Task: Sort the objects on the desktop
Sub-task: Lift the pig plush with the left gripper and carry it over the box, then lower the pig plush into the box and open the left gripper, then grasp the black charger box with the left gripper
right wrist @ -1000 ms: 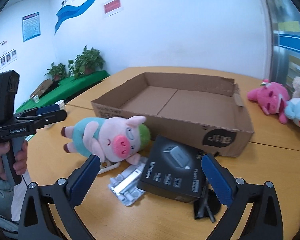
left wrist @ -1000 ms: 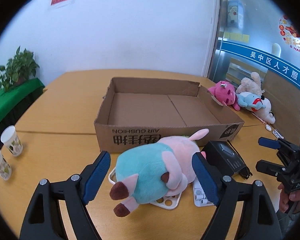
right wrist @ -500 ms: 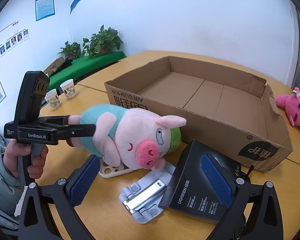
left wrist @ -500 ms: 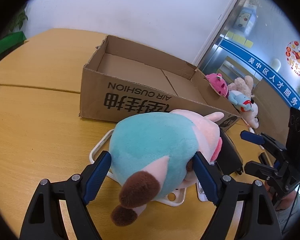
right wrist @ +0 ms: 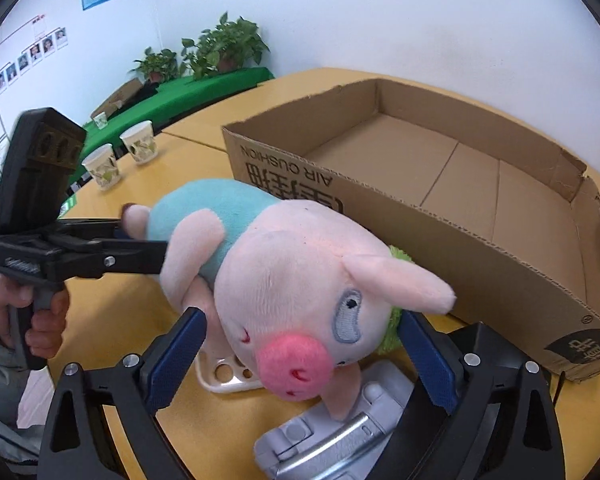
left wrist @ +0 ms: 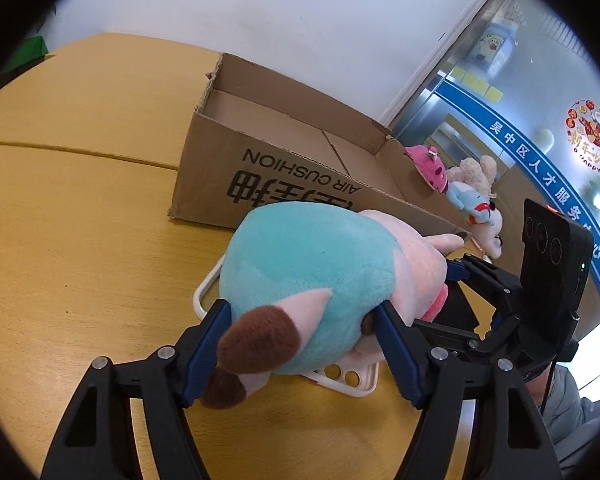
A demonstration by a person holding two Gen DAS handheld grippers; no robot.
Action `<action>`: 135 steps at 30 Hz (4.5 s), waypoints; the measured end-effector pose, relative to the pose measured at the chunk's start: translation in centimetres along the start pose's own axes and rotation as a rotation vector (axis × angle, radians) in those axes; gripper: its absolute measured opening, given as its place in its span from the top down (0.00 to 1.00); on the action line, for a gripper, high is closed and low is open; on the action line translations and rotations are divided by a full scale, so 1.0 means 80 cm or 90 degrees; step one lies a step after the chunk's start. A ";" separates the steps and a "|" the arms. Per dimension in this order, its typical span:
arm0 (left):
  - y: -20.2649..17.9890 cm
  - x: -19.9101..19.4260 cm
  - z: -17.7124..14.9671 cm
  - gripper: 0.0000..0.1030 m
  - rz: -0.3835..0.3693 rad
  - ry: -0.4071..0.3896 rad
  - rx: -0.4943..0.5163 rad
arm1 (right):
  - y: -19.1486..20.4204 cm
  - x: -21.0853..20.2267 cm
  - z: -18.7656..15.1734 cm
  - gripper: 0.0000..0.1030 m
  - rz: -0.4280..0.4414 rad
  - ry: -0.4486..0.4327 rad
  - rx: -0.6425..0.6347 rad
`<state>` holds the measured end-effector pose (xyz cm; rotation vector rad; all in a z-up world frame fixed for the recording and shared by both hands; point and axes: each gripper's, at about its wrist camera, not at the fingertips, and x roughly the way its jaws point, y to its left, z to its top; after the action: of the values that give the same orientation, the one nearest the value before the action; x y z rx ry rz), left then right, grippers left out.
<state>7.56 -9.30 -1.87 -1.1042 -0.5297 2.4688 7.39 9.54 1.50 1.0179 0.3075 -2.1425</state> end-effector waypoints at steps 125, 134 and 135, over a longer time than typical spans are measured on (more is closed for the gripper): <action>-0.179 0.033 0.104 0.15 0.204 -0.173 0.178 | -0.152 -0.133 0.017 0.00 -0.231 -0.185 0.155; -0.175 0.052 0.090 0.15 0.194 -0.141 0.158 | -0.166 -0.129 -0.009 0.00 -0.198 -0.160 0.166; -0.173 0.053 0.086 0.15 0.190 -0.136 0.154 | -0.169 -0.129 -0.014 0.00 -0.196 -0.158 0.170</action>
<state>2.27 3.40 6.43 -0.8823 -0.1211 2.8366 2.83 24.88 7.30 0.8771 0.0597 -2.6130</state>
